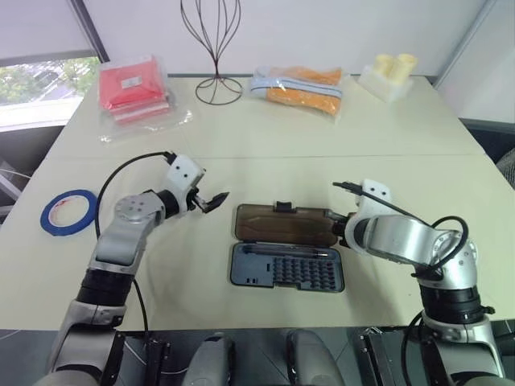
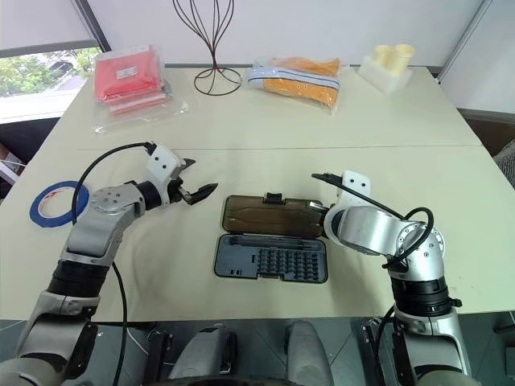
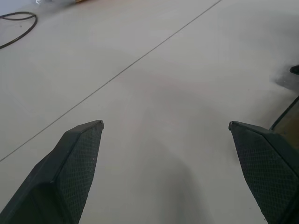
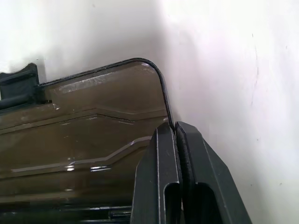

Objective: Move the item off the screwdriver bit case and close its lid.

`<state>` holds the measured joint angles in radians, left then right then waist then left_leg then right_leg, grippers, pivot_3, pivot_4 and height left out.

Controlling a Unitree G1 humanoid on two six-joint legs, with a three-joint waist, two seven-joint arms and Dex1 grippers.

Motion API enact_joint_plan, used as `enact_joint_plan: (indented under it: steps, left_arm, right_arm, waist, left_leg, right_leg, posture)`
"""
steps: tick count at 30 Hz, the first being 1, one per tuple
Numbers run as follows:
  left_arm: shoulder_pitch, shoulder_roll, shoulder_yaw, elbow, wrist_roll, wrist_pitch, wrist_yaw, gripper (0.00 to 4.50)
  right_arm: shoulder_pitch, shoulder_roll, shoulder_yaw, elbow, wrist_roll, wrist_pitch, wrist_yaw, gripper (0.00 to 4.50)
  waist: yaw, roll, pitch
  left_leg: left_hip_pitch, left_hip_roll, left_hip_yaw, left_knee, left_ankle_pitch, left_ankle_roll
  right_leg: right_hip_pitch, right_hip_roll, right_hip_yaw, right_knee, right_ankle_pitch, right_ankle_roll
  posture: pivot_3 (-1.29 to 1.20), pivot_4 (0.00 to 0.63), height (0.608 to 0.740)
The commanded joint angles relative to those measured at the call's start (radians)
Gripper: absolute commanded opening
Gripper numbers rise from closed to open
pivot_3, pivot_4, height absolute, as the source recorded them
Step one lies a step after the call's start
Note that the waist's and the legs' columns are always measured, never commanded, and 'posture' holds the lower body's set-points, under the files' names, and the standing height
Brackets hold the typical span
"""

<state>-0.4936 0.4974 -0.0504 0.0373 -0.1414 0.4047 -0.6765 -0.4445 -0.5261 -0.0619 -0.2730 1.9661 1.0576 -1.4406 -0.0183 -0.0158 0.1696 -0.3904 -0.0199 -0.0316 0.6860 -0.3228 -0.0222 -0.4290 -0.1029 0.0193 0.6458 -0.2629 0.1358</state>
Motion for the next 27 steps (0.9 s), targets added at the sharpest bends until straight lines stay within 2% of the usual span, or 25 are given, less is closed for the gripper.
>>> enact_joint_plan:
  steps: [1,2,5,12,16,21,25,27]
  left_arm:
    - [-0.018,0.001,0.007,-0.015,-0.001,-0.023,0.000,4.50]
    - [-0.019,0.000,0.007,-0.014,-0.001,-0.023,0.000,4.50]
    - [-0.020,0.000,0.007,-0.013,-0.001,-0.025,-0.001,4.50]
    - [-0.022,0.000,0.006,-0.012,-0.002,-0.025,-0.001,4.50]
    - [-0.018,0.000,0.007,-0.018,-0.004,-0.021,0.001,4.50]
    - [0.014,0.000,0.022,-0.079,-0.069,-0.003,-0.051,4.50]
    - [0.062,0.022,0.049,-0.190,-0.208,0.061,-0.164,4.50]
    - [0.085,0.052,0.046,-0.250,-0.273,0.098,-0.234,4.50]
  right_arm:
    - [-0.017,-0.050,-0.032,-0.012,0.006,0.024,0.059,0.03]
    - [-0.011,-0.069,-0.031,-0.004,0.006,0.033,0.081,0.03]
    - [-0.004,-0.129,-0.020,0.020,0.006,0.069,0.163,0.92]
    - [-0.021,-0.181,0.009,0.040,0.006,0.084,0.238,4.47]
    - [-0.039,-0.175,0.015,0.033,0.006,0.084,0.277,4.47]
    - [-0.216,-0.314,0.066,0.111,0.006,0.192,0.528,4.47]
    - [-0.367,-0.407,0.114,0.144,0.003,0.196,0.595,4.47]
    - [-0.399,-0.419,0.119,0.119,-0.093,0.199,0.671,4.47]
  waist:
    - [0.001,0.000,0.000]
    - [0.001,0.000,0.000]
    - [0.002,0.000,0.000]
    - [-0.001,0.000,0.000]
    - [0.001,0.000,0.000]
    - [0.000,0.001,0.001]
    - [0.001,0.001,0.001]
    - [0.003,0.001,0.001]
  left_leg:
    - [0.000,0.000,0.000,0.000,0.000,0.000]
    - [0.000,0.000,0.000,0.000,0.000,0.000]
    - [0.000,0.000,0.000,0.000,0.000,0.000]
    - [0.000,0.000,0.000,0.000,0.000,0.000]
    - [0.000,0.000,0.000,0.000,0.000,0.000]
    - [0.000,0.000,0.000,0.000,0.000,0.000]
    - [0.000,0.001,0.000,-0.001,0.000,0.000]
    - [-0.001,0.001,-0.001,-0.001,0.000,0.001]
  right_leg:
    - [0.000,0.000,0.000,0.000,0.000,0.000]
    - [0.000,0.000,0.000,0.000,0.000,0.000]
    - [0.000,0.000,0.000,0.000,0.000,0.000]
    - [0.000,0.000,0.000,0.000,0.000,0.000]
    - [0.000,0.000,0.000,0.000,0.000,0.000]
    - [0.000,0.000,0.000,-0.001,0.000,0.000]
    - [0.000,0.000,0.000,-0.002,0.000,0.000]
    - [0.000,0.000,0.000,-0.004,0.000,0.000]
  posture:
    - [0.00,0.150,0.740]
    - [0.00,0.150,0.740]
    - [0.00,0.150,0.740]
    - [0.00,0.150,0.740]
    - [0.00,0.150,0.740]
    - [0.00,0.150,0.740]
    - [0.00,0.150,0.740]
    - [0.00,0.150,0.740]
